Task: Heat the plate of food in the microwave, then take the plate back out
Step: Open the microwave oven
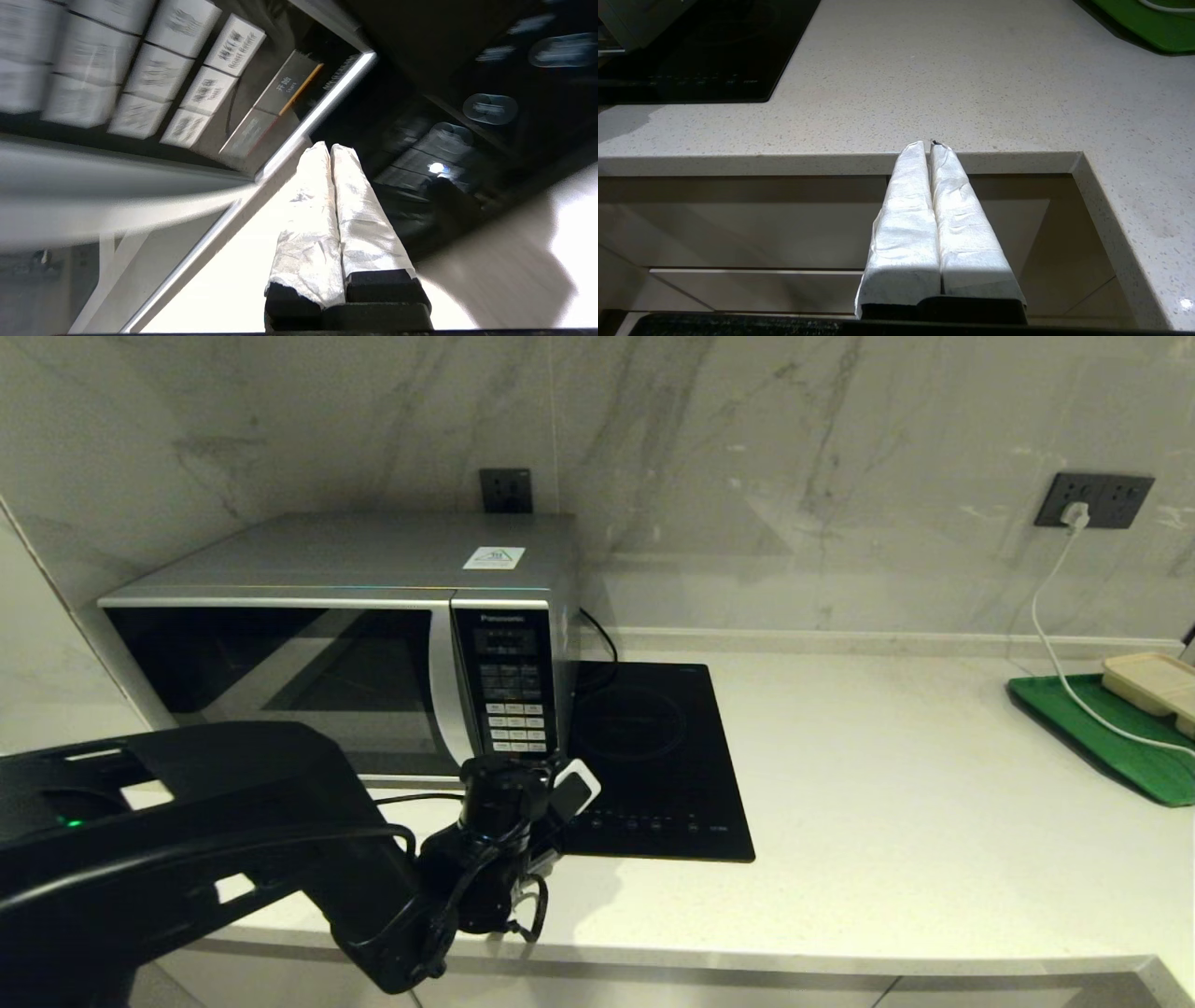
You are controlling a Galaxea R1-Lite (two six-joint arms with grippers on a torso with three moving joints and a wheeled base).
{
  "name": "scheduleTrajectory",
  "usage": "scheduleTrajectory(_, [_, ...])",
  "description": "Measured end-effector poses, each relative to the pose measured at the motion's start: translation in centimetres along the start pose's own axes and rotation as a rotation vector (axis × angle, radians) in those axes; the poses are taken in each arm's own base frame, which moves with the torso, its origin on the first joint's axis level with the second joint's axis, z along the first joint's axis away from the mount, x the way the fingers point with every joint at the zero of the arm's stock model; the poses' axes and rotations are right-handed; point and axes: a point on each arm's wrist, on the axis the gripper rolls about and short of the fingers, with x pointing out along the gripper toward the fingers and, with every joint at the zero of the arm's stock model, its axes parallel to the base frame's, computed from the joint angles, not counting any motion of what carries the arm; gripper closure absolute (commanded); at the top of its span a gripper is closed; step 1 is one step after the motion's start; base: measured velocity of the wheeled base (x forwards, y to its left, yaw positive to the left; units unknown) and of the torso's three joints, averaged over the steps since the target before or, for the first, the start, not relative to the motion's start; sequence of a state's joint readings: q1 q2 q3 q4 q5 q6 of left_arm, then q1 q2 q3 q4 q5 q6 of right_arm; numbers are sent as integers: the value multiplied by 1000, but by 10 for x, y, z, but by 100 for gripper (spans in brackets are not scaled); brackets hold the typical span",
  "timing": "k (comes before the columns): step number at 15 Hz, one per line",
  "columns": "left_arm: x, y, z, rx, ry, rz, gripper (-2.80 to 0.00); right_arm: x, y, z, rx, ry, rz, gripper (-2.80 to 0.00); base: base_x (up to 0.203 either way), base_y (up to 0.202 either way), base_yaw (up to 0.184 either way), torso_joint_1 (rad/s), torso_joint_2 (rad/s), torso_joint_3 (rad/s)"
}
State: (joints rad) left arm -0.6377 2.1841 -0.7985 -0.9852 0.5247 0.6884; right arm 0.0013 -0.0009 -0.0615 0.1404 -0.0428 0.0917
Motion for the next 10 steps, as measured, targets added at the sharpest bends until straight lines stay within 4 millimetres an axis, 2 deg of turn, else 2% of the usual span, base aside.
scheduleTrajectory(3, [-40,16,3,-20,-35,-41,0,0,0,0,0,0,0,0,0,0,0,0,0,0])
scheduleTrajectory(5, [-70,38,6,-66,-68,-73,0,0,0,0,0,0,-1,0,0,0,0,0,0,0])
scheduleTrajectory(7, [-105,66,7,-130,-98,-113,0,0,0,0,0,0,0,0,0,0,0,0,0,0])
scheduleTrajectory(10, [-158,122,4,-283,-106,-238,0,0,0,0,0,0,1,0,0,0,0,0,0,0])
